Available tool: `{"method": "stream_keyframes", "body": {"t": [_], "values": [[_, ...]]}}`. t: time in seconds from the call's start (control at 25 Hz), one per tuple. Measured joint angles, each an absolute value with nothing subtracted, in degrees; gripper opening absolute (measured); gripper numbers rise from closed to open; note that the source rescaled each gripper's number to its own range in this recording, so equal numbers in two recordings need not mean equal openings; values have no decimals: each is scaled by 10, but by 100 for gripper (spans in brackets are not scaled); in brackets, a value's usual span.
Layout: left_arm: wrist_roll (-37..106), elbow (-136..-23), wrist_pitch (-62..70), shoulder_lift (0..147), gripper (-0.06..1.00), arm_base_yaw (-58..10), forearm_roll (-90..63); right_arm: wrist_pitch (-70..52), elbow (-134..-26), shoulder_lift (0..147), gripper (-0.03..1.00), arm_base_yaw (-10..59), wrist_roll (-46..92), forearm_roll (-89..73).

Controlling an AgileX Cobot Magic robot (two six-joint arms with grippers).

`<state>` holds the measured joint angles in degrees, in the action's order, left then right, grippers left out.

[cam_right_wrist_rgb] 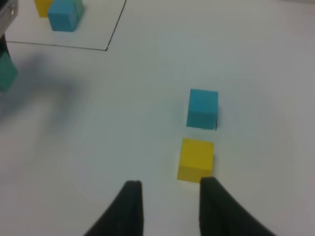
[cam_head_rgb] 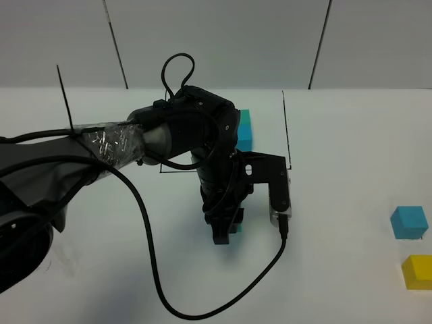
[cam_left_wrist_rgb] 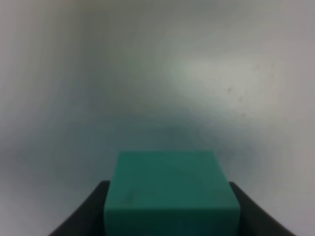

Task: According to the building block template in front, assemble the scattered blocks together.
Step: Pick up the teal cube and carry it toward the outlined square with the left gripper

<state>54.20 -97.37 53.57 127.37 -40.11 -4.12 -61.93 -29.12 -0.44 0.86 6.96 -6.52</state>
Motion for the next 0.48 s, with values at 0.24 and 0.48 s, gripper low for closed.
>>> {"method": "stream_keyframes", "body": {"t": [0.24, 0.48], "values": [[543, -974, 526, 1298, 20, -402, -36, -619, -291, -4, 0, 9, 70, -65], [553, -974, 525, 1313, 20, -402, -36, -619, -291, -4, 0, 9, 70, -65]]}}
